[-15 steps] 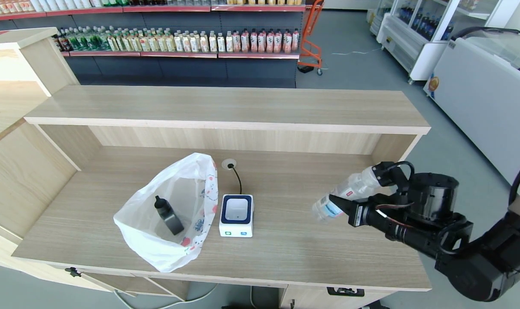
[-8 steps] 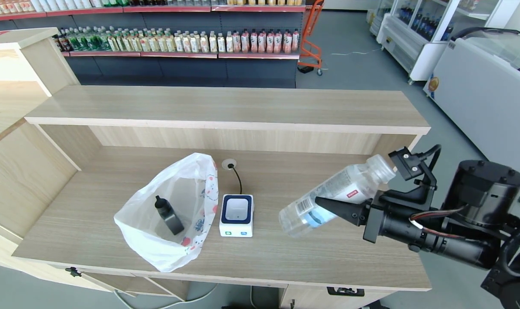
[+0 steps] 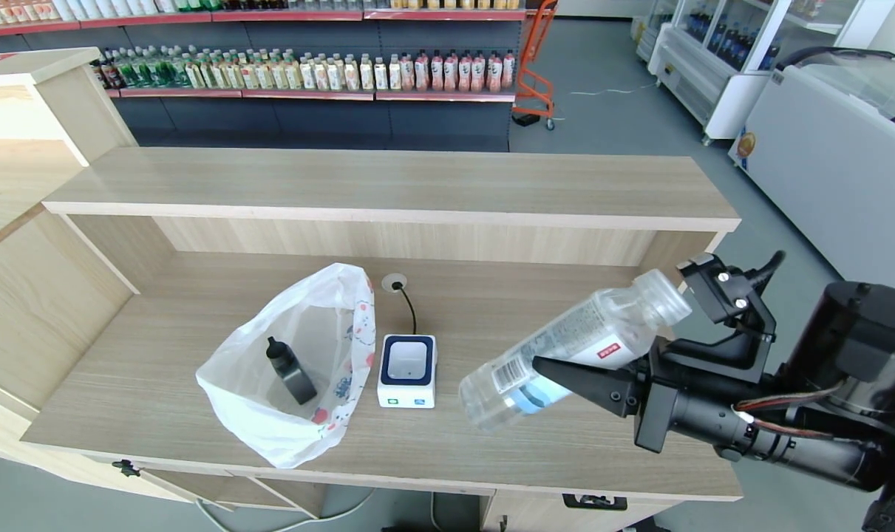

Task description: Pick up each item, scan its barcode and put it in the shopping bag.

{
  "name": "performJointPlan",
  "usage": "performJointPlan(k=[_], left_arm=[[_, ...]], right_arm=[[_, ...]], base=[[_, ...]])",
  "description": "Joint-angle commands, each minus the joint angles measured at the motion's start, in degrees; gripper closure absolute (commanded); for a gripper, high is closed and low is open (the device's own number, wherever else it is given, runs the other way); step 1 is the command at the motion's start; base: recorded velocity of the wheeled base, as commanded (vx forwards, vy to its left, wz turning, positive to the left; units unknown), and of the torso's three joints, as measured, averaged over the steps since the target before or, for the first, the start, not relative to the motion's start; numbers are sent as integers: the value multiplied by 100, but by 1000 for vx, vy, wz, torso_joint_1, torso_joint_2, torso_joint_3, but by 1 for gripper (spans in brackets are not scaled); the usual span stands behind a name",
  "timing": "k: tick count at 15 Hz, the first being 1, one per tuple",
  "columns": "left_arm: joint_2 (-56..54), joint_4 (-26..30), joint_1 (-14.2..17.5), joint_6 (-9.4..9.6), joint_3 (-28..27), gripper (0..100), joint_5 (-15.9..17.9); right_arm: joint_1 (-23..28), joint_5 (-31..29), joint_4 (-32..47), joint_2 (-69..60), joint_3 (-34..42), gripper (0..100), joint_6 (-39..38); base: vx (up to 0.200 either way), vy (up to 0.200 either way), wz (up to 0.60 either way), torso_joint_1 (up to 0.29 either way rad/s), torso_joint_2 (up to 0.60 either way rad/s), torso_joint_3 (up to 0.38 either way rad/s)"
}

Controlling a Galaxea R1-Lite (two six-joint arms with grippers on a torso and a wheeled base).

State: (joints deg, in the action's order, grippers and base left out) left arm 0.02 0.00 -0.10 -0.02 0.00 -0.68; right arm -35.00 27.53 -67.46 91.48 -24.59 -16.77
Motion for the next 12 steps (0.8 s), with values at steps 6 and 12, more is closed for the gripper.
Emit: performJointPlan(k=[6,12], left_arm=[[-2,0,1,-6,0,0,-2],[-2,0,1,2,0,0,-2]], right_arm=[[-315,482,-65,-16,7,100,526],[-112,1299,-303,239,42,100,1361]], base=[[0,0,0,0,0,0],[0,0,0,0,0,0]])
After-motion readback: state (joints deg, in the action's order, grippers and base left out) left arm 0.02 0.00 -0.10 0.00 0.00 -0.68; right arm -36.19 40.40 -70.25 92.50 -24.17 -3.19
